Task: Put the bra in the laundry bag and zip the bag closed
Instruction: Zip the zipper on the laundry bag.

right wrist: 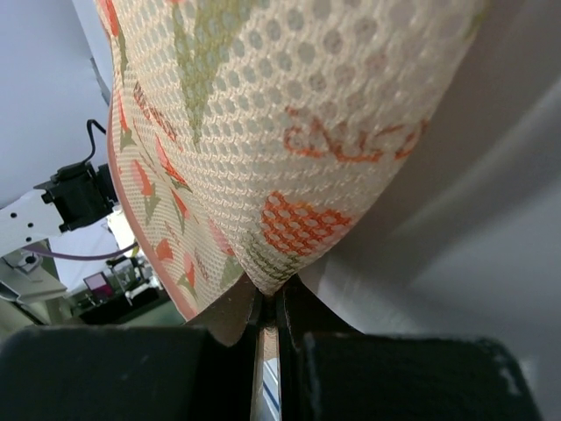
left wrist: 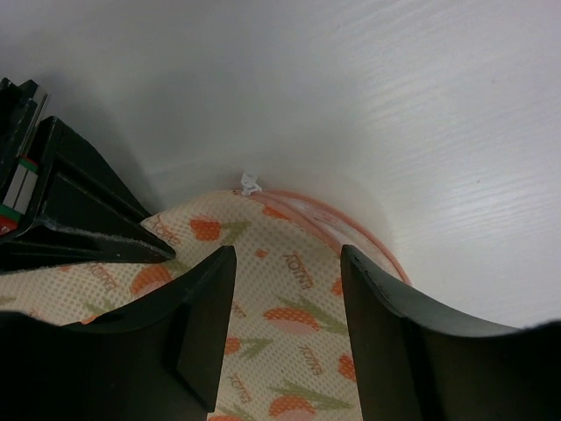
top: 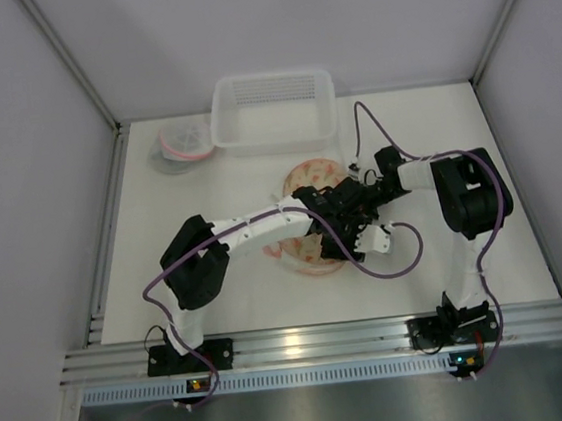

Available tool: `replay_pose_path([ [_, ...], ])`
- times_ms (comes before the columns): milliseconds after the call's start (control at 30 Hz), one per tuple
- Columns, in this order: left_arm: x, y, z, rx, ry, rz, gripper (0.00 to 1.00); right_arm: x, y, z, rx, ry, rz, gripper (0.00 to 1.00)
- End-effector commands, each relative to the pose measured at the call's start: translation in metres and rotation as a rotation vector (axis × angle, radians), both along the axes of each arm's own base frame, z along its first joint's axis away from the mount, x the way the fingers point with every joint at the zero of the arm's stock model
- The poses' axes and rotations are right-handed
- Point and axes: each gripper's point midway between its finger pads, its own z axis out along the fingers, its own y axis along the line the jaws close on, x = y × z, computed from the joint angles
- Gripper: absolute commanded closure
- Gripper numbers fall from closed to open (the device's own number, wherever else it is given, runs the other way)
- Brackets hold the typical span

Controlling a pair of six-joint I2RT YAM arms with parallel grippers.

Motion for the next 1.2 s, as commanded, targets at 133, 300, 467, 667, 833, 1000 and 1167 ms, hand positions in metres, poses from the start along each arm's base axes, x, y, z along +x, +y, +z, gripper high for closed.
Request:
replay_pose_path([
  [133, 0.008, -0.021, -0.002, -0.014, -0.035, -0.076, 0.45, 0.006, 0.015, 0.032, 0.021, -0.086, 0.049, 1.0],
  [300, 0.009, -0.029, -0.006, -0.004, -0.043, -0.071, 0.45, 0.008, 0.014, 0.029, 0.006, -0.093, 0.04, 1.0],
  [467, 0.002, -0.037, -0.006, -0.004, -0.034, -0.051, 0.45, 0.007, 0.015, 0.025, 0.013, -0.077, 0.014, 1.0],
  [667, 0.007, -0.033, -0.024, 0.065, -0.054, 0.001, 0.46, 0.006, 0.016, 0.025, 0.024, -0.079, -0.002, 1.0],
  [833, 0.026, -0.032, -0.041, 0.133, -0.108, 0.082, 0.49, 0.004, 0.016, 0.022, 0.016, -0.089, -0.005, 1.0],
  [1000, 0.038, -0.033, -0.047, 0.176, -0.166, 0.12, 0.51, 0.002, 0.016, 0.022, 0.011, -0.099, -0.005, 1.0],
  [1167, 0.029, -0.018, -0.058, 0.267, -0.167, 0.08, 0.62, 0.007, 0.015, 0.021, 0.002, -0.109, -0.007, 1.0],
])
